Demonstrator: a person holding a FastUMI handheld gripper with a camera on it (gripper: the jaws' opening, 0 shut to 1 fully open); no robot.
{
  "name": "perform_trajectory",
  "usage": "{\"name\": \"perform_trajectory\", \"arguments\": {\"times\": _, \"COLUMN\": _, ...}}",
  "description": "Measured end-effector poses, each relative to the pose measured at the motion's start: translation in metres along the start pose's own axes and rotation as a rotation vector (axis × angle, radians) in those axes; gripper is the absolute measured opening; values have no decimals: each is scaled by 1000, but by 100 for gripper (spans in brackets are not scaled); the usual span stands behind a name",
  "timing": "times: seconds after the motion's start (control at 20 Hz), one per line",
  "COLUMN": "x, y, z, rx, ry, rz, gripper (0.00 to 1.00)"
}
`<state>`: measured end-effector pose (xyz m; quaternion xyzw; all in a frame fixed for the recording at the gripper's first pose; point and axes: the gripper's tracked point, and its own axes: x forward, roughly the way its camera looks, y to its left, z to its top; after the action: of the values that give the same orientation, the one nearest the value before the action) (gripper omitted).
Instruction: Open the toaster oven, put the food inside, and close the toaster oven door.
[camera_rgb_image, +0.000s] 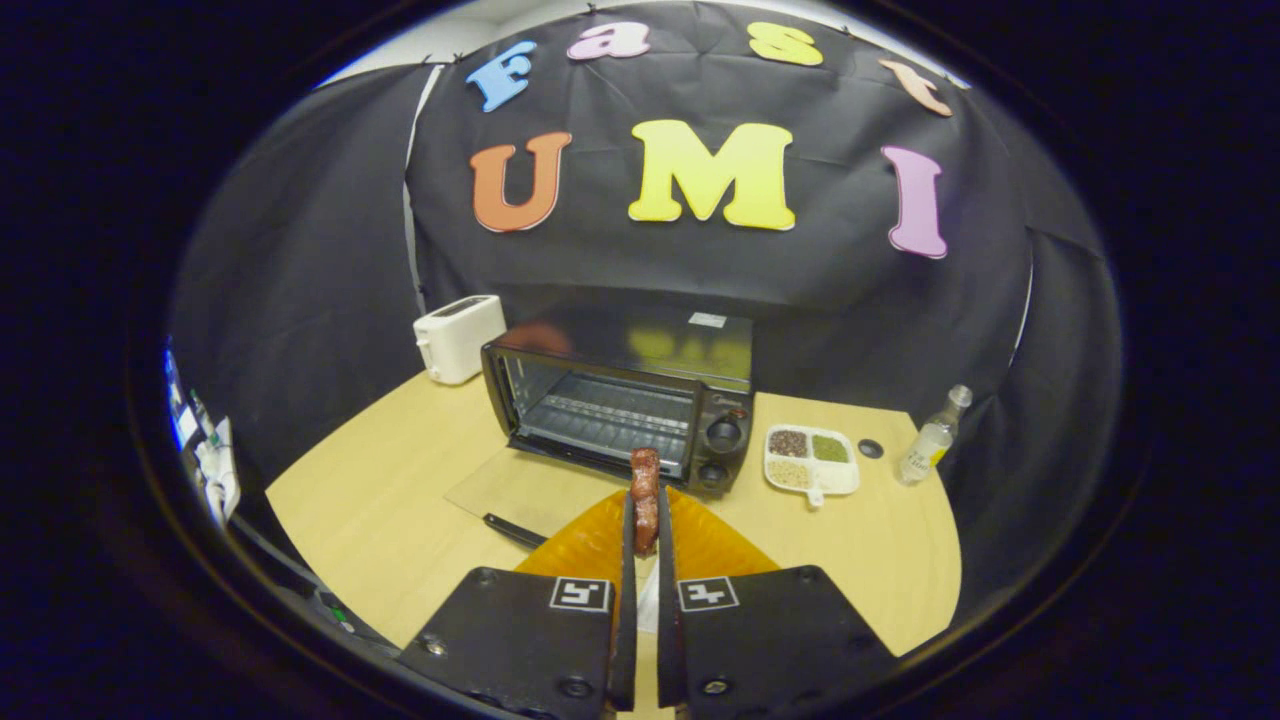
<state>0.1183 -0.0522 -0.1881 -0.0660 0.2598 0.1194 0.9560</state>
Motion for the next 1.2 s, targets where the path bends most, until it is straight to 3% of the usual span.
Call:
{"name": "perform_trajectory", "arguments": {"times": 0.35, "x": 84, "y": 45, "z": -3, "rx": 197, "ry": -48, "rz": 60, "gripper": 11}}
{"name": "perform_trajectory", "arguments": {"times": 0.65, "x": 162, "y": 67, "z": 8, "rx": 463, "ry": -156, "rz": 156, "gripper": 11}}
{"name": "perform_trajectory", "arguments": {"times": 0.9, "x": 205, "y": 70, "z": 34, "rx": 770, "ry": -247, "rz": 274, "gripper": 11}}
{"name": "perform_trajectory", "arguments": {"times": 1.1, "x": 241, "y": 54, "z": 42, "rx": 873, "ry": -229, "rz": 298, "gripper": 11}}
{"name": "perform_trajectory", "arguments": {"times": 1.2, "x": 255, "y": 43, "z": 35, "rx": 859, "ry": -222, "rz": 249, "gripper": 11}}
